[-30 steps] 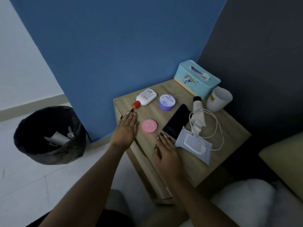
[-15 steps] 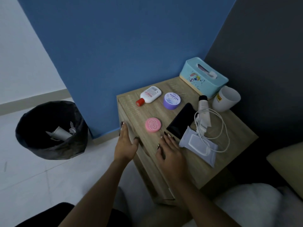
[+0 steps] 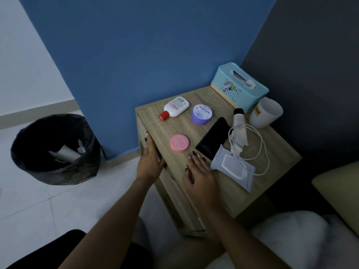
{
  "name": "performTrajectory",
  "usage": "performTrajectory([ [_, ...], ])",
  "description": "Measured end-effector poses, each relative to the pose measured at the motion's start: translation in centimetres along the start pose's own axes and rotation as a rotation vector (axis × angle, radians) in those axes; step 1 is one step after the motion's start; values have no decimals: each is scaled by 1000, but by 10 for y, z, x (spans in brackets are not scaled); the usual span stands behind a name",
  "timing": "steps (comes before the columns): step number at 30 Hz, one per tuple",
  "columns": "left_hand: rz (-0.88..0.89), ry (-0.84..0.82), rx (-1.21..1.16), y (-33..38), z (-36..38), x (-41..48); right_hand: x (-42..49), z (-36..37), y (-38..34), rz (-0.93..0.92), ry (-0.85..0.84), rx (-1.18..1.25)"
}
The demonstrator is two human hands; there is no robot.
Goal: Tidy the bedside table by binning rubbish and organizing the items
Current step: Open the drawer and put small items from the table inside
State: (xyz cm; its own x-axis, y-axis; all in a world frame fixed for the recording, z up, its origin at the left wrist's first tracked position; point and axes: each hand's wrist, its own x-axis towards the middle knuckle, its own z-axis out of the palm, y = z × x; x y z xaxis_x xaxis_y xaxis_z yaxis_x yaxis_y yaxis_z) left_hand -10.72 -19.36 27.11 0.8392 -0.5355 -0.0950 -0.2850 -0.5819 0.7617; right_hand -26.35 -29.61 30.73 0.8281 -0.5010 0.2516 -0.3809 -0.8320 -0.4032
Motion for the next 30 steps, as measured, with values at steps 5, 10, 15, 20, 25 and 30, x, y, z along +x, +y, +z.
performTrajectory([
  [5,-20,-18,64,-4,-9,-4,1,0,0,5,3,-6],
  [10,-53,-86,119,-23,-33,-15,2,-5,0,-3,-20,-39],
  [15,-96,-80,117,-41,-58,-31,2,-8,-3,-7,-41,-64],
  [20,-88,-70,117,-58,-82,-49,2,-8,-2,-7,-56,-72],
  [25,-108,-84,143,-60,-98,-62,2,-9,-4,-5,-51,-51],
  [30,-84,-71,133,-61,-102,-65,1,-11,-6,1,-45,-46],
])
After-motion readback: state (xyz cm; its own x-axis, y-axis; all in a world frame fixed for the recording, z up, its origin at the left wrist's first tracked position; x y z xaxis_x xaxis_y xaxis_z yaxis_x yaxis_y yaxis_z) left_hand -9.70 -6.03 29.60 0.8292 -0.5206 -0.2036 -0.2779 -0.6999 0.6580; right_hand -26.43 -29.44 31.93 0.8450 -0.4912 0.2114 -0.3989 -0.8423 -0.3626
